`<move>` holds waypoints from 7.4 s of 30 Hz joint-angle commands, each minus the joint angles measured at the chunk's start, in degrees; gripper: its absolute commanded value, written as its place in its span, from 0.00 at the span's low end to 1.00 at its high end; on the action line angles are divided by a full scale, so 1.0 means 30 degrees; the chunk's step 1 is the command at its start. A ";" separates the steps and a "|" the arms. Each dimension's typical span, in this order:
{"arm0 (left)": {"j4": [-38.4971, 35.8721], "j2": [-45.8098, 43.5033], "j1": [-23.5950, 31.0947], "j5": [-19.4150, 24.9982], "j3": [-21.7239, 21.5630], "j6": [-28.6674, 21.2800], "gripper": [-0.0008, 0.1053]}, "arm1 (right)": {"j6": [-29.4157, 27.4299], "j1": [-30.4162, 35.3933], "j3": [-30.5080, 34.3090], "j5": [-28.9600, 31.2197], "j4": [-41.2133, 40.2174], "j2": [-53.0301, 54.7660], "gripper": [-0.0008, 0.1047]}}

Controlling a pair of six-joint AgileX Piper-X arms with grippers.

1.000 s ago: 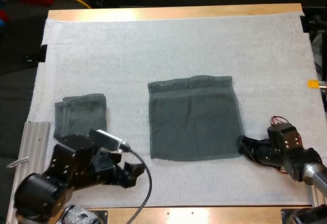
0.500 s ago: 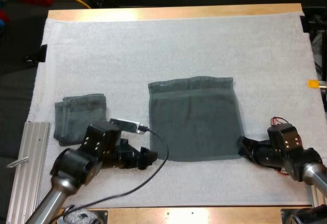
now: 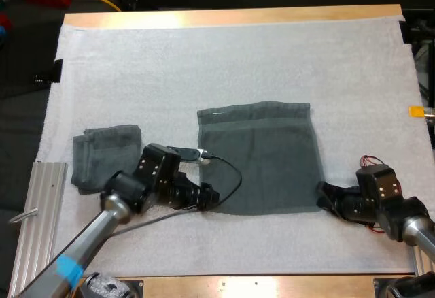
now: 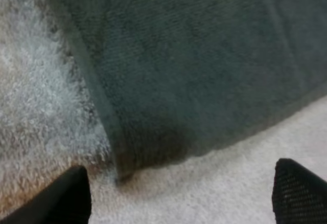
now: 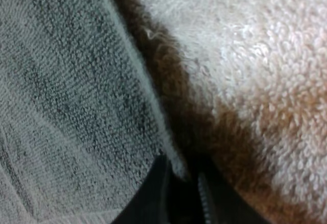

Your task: Pick towel from pile, fold and stack

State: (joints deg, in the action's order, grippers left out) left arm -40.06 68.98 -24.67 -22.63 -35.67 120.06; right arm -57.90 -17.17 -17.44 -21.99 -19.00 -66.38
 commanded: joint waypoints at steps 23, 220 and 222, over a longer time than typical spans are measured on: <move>0.1881 0.4832 -0.0028 -0.3602 -0.0029 -0.0328 0.68 | -0.0336 0.0112 0.0020 -0.0454 -0.0165 -0.0002 0.01; -0.1036 -0.4005 0.3018 -0.3939 -0.2514 -0.4711 0.64 | -0.1052 -0.1381 -0.2298 0.3972 0.2323 0.4562 0.68; -0.1393 -0.4771 0.2849 -0.3920 -0.2514 -0.4711 0.64 | -0.1986 -0.1381 -0.3086 0.3972 0.0281 0.4940 0.68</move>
State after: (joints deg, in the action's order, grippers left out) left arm -43.91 55.04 -15.88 -34.86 -42.70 105.95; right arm -62.64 -21.54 -26.28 -9.64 -16.48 -51.98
